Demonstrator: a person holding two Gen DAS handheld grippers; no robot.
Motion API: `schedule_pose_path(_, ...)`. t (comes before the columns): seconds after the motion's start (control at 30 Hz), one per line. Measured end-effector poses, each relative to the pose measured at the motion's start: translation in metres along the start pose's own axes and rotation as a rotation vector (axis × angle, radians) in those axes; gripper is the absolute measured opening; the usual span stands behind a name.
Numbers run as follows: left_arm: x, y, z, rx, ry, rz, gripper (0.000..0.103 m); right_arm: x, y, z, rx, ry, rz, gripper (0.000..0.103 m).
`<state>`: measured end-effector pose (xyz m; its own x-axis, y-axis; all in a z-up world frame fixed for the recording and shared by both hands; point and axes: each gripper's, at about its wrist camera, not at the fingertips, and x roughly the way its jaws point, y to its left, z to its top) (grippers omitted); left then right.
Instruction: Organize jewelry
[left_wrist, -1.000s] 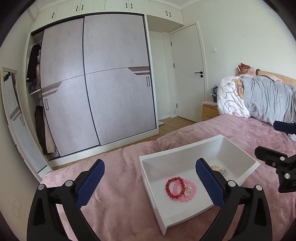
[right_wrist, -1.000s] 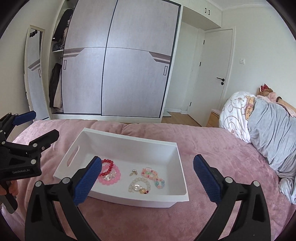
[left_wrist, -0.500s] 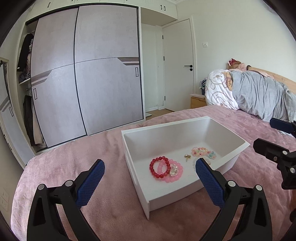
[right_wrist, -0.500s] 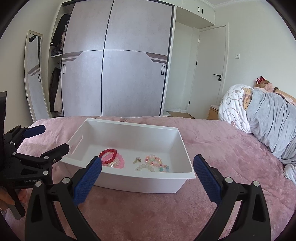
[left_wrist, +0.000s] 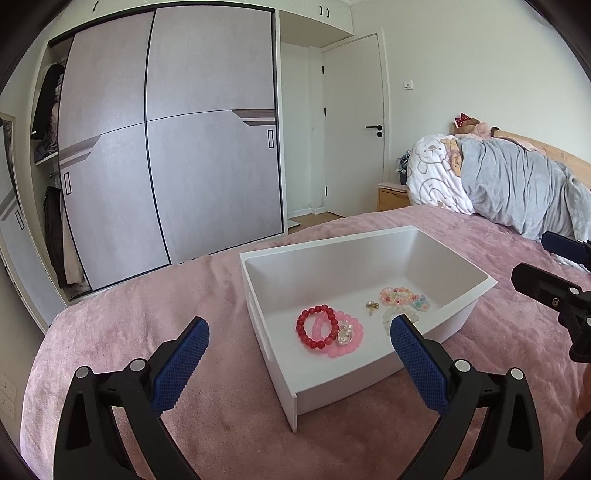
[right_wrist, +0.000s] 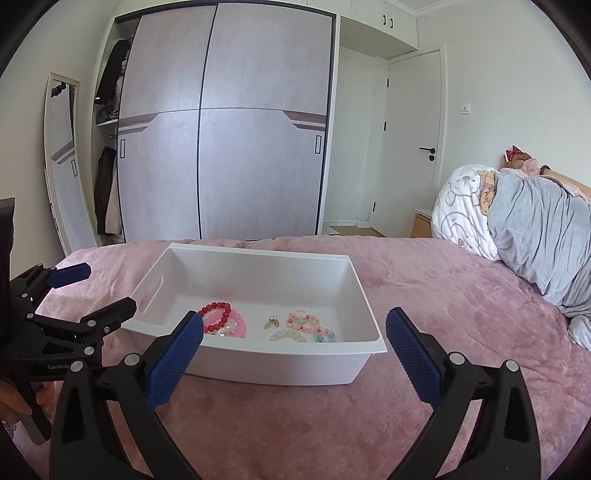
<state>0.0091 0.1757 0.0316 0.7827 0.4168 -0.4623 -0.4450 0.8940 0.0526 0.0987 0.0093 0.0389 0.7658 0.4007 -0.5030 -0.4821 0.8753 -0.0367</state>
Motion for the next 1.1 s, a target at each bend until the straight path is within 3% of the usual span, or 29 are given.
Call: schedule_pose_path(1.1,-0.0008,-0.0014,-0.0030,0.015,0.010,-0.026,0.099,0.0059,0.0002,-0.0082,0.008,0.029,0.010,0.098)
